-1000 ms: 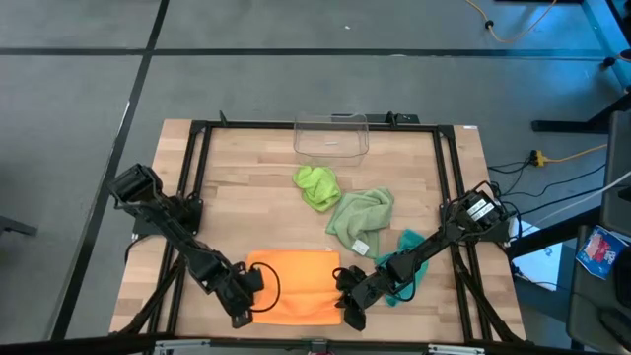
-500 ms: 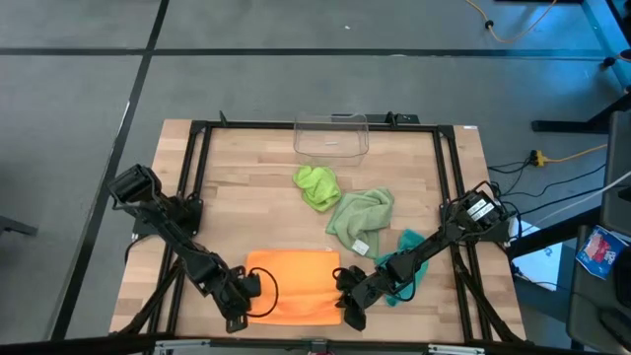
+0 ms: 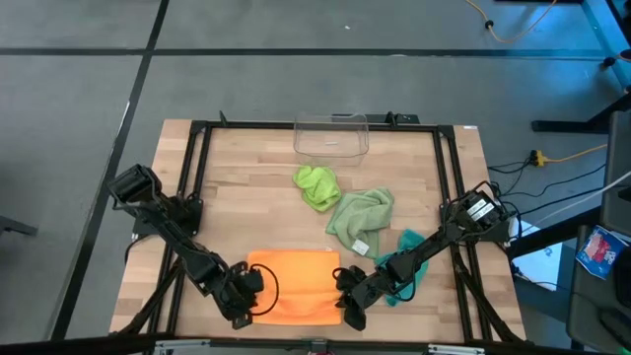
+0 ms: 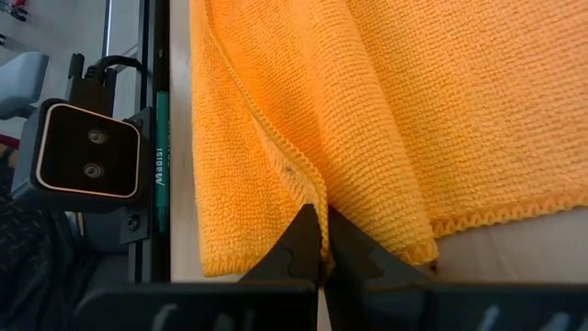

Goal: Fold microfiber towels
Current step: Fold the orange microfiber towel

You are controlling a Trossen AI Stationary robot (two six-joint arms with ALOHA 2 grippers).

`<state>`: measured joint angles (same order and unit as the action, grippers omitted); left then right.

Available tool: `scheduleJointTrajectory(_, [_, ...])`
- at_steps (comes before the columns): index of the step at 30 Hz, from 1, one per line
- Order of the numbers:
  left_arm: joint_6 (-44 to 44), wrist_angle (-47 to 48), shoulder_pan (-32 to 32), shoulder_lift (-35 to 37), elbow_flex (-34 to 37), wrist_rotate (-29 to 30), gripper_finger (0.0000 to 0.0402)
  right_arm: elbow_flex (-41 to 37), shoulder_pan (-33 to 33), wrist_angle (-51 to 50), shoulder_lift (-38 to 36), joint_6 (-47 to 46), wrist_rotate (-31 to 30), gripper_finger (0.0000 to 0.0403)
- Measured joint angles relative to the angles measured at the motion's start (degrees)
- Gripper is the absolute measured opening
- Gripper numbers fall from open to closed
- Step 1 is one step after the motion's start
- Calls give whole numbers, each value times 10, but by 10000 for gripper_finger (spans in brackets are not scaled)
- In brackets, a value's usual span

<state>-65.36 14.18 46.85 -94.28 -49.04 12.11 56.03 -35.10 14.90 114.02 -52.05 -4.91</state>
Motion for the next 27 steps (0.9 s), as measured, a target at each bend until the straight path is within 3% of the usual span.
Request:
scheduleJointTrajectory(10, [-50, 8, -20, 0, 0, -14, 81, 0, 0, 0, 0, -1, 0, 4])
scheduleJointTrajectory(17, [-51, 8, -15, 0, 0, -139, 80, 0, 0, 0, 0, 0, 0, 4])
scheduleJointTrajectory(27, [-110, 21, 5, 3, 0, -234, 80, 0, 0, -1, 0, 0, 0, 4])
